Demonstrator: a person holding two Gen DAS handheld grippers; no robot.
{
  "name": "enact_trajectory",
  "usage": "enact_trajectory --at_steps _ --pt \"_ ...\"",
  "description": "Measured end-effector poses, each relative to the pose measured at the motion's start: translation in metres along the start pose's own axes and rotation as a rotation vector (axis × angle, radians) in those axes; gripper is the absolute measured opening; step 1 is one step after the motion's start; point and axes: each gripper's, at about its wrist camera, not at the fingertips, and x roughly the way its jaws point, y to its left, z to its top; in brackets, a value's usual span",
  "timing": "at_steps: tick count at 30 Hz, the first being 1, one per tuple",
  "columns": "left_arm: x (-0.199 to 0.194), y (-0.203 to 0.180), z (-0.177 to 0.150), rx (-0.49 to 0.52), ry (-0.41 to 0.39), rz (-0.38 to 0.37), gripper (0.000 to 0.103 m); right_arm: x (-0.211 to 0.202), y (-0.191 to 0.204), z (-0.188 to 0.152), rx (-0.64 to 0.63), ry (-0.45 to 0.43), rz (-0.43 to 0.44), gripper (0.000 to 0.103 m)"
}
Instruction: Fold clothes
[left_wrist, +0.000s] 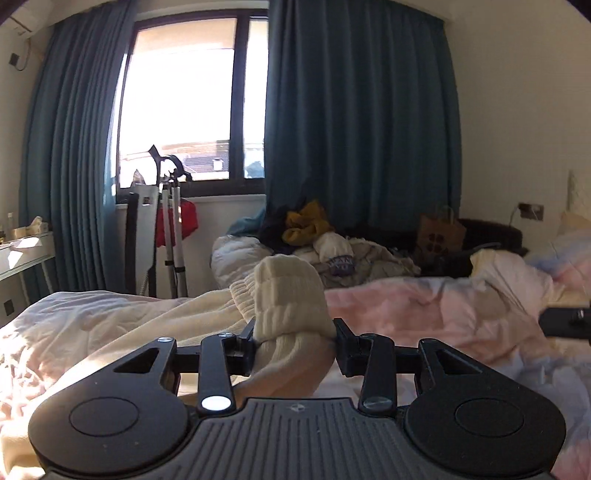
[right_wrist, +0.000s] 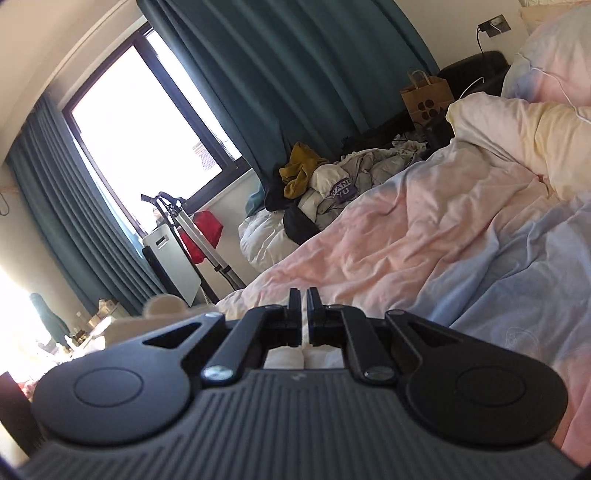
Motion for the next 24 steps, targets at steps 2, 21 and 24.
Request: enact_trajectory --at_steps 2,21,24 --pt "0.009 -0.013 -0.014 0.038 0.041 -0.029 0.041 0.003 -0.003 -0.001 0.007 0.014 0.008 0.006" --pt "-0.112 0.077 -0.082 0.372 0.100 -0.027 0.077 0.059 0.028 -0.010 0.044 0.317 0.271 0.011" --pt "-0.115 0.098 -0.089 0.362 0.086 0.003 0.077 0.076 0.028 -0.012 0.098 0.355 0.294 0.033"
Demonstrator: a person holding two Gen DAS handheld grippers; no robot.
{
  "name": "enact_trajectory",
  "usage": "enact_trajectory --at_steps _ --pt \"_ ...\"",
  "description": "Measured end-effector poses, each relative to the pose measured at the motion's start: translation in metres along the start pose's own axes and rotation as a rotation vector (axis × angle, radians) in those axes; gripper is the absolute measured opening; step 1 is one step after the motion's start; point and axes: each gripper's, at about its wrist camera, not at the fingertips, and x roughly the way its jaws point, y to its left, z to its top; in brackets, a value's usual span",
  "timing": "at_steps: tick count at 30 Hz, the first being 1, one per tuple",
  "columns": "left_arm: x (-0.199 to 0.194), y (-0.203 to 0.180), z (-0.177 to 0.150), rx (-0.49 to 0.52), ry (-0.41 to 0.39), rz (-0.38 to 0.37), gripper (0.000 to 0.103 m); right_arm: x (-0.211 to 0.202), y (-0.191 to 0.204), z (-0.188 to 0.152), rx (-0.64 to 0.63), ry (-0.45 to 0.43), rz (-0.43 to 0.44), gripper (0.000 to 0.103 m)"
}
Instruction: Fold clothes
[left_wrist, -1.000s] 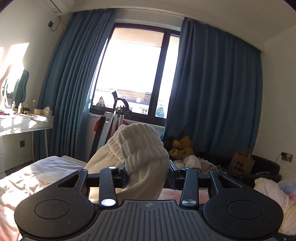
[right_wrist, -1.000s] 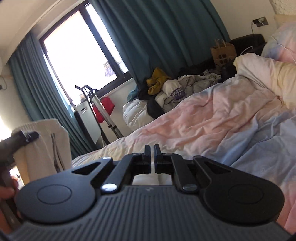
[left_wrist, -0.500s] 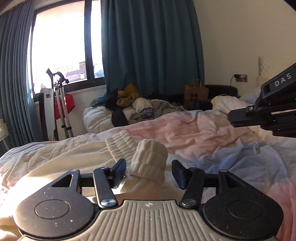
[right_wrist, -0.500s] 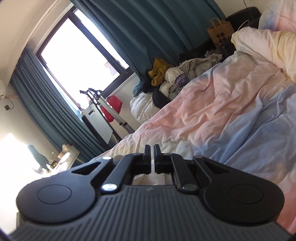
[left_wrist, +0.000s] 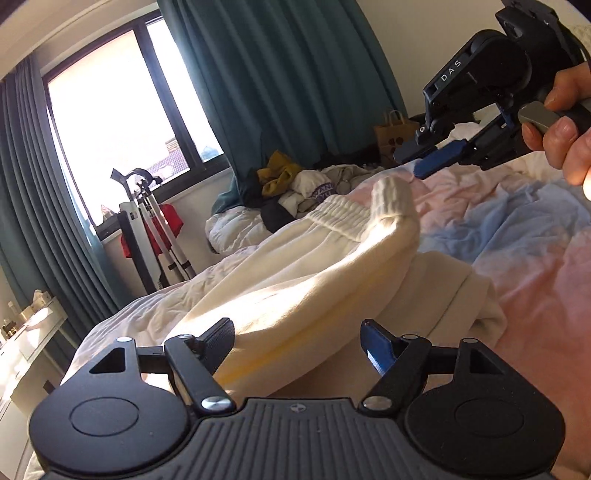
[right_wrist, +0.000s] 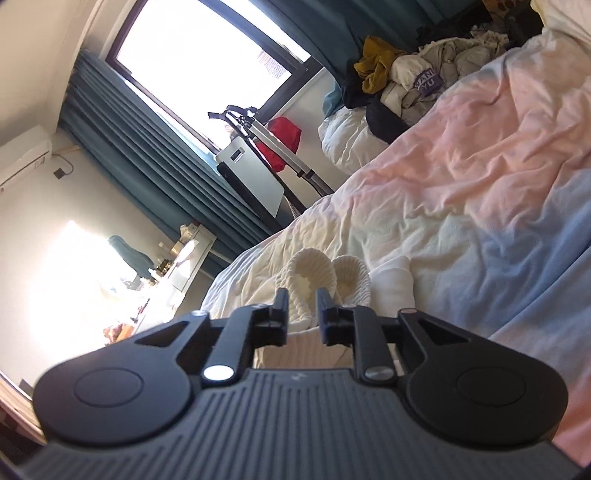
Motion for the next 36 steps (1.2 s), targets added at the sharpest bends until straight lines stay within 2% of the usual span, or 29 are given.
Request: enact_trajectory --at_steps 1,2,5,7,13,16,18,20,21,24,27,32,33,36 --pt "0.002 0.004 -0.003 -0.010 0.004 -0.009 0.077 0.008 -0.004 0.002 0.021 0.013 0.011 0.041" --pt "0.004 0.007 -0.004 -0.011 0.000 -0.011 0.077 0.015 -0.007 0.004 0.040 0.026 0.023 0.043" --pt "0.010 0.010 -0.009 0.004 -0.029 -0.006 0.077 0.043 -0.017 0.009 0.063 0.085 0.052 0.043" --pt "0.016 0.009 -0.012 0.015 -0.034 -0.021 0.078 0.060 -0.020 0.012 0.050 0.110 0.023 0.043" --pt "0.035 0.011 -0.023 0.007 -0.047 -0.061 0.078 0.101 -0.031 0.017 -0.007 0.166 0.024 0.042" --pt "0.040 0.013 -0.024 0.001 -0.069 -0.065 0.072 0.117 -0.037 0.014 -0.013 0.204 0.024 0.043" --pt "0.040 0.014 -0.025 -0.010 -0.078 -0.073 0.070 0.119 -0.049 0.015 0.059 0.197 0.071 0.042" --pt "0.040 0.016 -0.027 -0.026 -0.078 -0.081 0.069 0.115 -0.068 0.018 0.195 0.179 0.133 0.043" --pt "0.039 0.017 -0.027 -0.032 -0.077 -0.083 0.069 0.113 -0.072 0.019 0.216 0.167 0.138 0.042" --pt "0.039 0.019 -0.026 -0.040 -0.073 -0.080 0.068 0.115 -0.068 0.015 0.164 0.178 0.138 0.042" --pt "0.042 0.020 -0.025 -0.040 -0.065 -0.072 0.068 0.127 -0.048 0.004 0.048 0.222 0.113 0.041" --pt "0.045 0.022 -0.027 -0.053 -0.062 -0.072 0.068 0.134 -0.041 0.005 0.030 0.247 0.149 0.042" --pt "0.045 0.022 -0.027 -0.066 -0.062 -0.075 0.068 0.134 -0.040 0.004 0.022 0.249 0.151 0.040" --pt "0.045 0.022 -0.027 -0.078 -0.064 -0.077 0.058 0.128 -0.030 0.004 0.005 0.219 0.138 0.019"
